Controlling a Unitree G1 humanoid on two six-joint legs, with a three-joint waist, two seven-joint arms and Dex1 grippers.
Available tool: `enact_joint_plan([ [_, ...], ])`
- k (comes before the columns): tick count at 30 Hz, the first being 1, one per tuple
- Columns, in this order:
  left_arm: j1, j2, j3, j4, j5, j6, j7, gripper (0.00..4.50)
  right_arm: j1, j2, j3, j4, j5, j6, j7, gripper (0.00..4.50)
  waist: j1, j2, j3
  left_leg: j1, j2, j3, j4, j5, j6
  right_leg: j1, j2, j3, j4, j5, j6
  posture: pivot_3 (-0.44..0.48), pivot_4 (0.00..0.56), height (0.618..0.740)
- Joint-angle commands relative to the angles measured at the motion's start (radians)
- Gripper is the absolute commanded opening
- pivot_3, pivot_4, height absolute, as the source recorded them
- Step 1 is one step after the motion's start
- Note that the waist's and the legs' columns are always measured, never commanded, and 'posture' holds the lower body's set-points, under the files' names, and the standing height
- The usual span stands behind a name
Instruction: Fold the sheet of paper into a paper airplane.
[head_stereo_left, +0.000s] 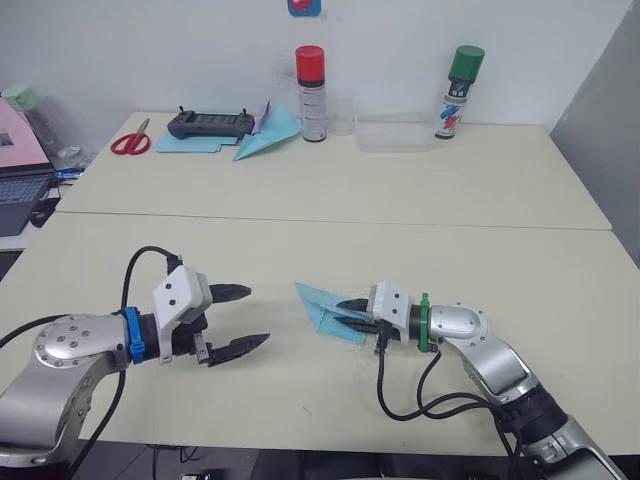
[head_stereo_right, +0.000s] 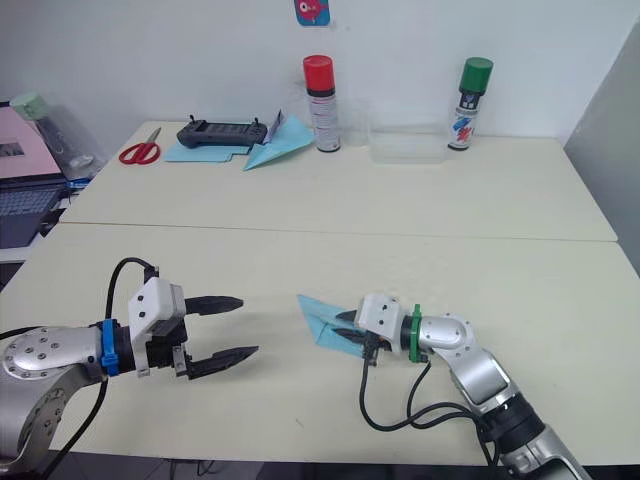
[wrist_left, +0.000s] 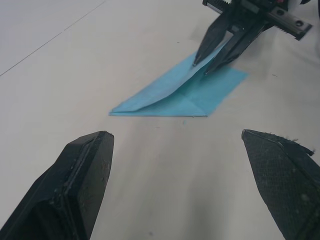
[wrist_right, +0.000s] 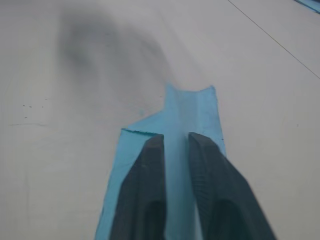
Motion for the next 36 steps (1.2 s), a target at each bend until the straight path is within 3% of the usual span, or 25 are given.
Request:
enact_joint_plan([
  [1, -0.068, 0.004, -0.030, 0.018, 0.002, -0.026, 0.014, 4.50, -0.009, 0.011, -0.018, -0.012, 0.017, -0.028, 0.011, 0.02, 0.002, 0.000, 0.000, 0.000, 0.000, 0.000, 0.000, 0.000, 0.000, 0.000, 0.000, 0.000, 0.000, 0.000, 0.000, 0.000, 0.150, 0.740],
  [6, -0.158, 0.025, -0.075, 0.070, -0.012, -0.003, -0.011, 4.50, -0.004, -0.010, -0.042, -0.029, 0.106, -0.051, 0.112, 0.02, 0.001, 0.000, 0.000, 0.000, -0.001, 0.000, 0.000, 0.000, 0.000, 0.000, 0.000, 0.000, 0.000, 0.000, 0.000, 0.000, 0.150, 0.740],
  [10, -0.179, 0.104, -0.130, 0.087, -0.026, 0.018, -0.115, 4.50, 0.043, -0.137, -0.026, -0.037, 0.112, -0.150, 0.265, 0.02, 0.001, 0.000, 0.000, -0.001, -0.001, 0.000, 0.000, 0.000, 0.000, 0.000, 0.000, 0.000, -0.001, 0.000, 0.000, 0.000, 0.150, 0.740],
  [21, -0.208, 0.069, -0.188, 0.064, -0.018, 0.021, -0.065, 4.50, 0.028, -0.087, -0.021, 0.019, 0.070, -0.258, 0.242, 0.02, -0.004, 0.000, 0.000, 0.000, 0.000, 0.000, 0.000, 0.000, 0.000, 0.000, 0.001, 0.000, 0.000, -0.001, 0.000, 0.000, 0.150, 0.740],
  [36, -0.235, 0.076, -0.203, 0.118, 0.011, -0.028, -0.092, 4.50, -0.047, -0.063, -0.023, 0.184, -0.004, -0.380, 0.221, 0.02, -0.003, 0.000, 0.000, 0.000, 0.000, 0.000, 0.000, 0.000, 0.000, 0.001, 0.001, 0.000, 0.000, -0.001, 0.000, 0.000, 0.150, 0.740],
])
